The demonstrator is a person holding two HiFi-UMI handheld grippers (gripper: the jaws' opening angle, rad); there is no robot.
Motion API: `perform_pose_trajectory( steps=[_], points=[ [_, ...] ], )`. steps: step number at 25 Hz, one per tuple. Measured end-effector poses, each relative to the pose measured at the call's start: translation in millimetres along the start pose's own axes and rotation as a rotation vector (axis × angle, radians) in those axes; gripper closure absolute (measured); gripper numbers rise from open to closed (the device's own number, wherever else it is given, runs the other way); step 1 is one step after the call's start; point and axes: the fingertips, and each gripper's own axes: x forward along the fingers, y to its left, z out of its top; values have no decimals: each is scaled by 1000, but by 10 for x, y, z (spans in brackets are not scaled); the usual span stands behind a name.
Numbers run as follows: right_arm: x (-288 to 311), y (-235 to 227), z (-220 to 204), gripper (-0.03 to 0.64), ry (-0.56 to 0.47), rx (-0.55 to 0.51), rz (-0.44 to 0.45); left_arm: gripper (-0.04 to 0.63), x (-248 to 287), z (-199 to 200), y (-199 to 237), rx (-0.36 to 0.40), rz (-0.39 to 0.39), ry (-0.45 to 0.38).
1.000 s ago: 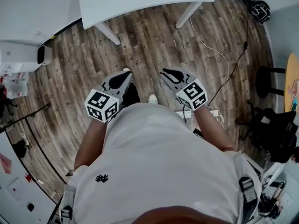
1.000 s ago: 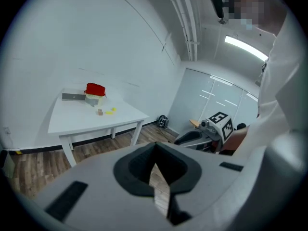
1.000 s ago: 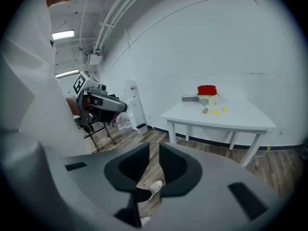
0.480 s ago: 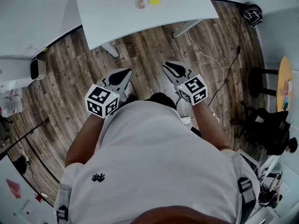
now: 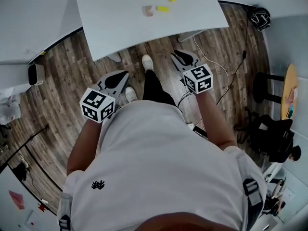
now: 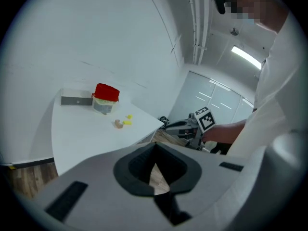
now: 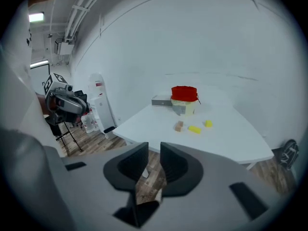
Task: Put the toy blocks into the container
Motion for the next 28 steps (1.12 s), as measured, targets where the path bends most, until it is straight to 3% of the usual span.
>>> perform_pose_trajectory(
  steps=[16, 28],
  points=[
    [1484, -2226, 432, 451, 48, 44, -87, 589, 620, 956, 879, -58, 239, -54],
    [2402, -2859, 294, 388, 132, 87, -114, 589, 991, 1327, 1218, -92, 356, -50]
  ],
)
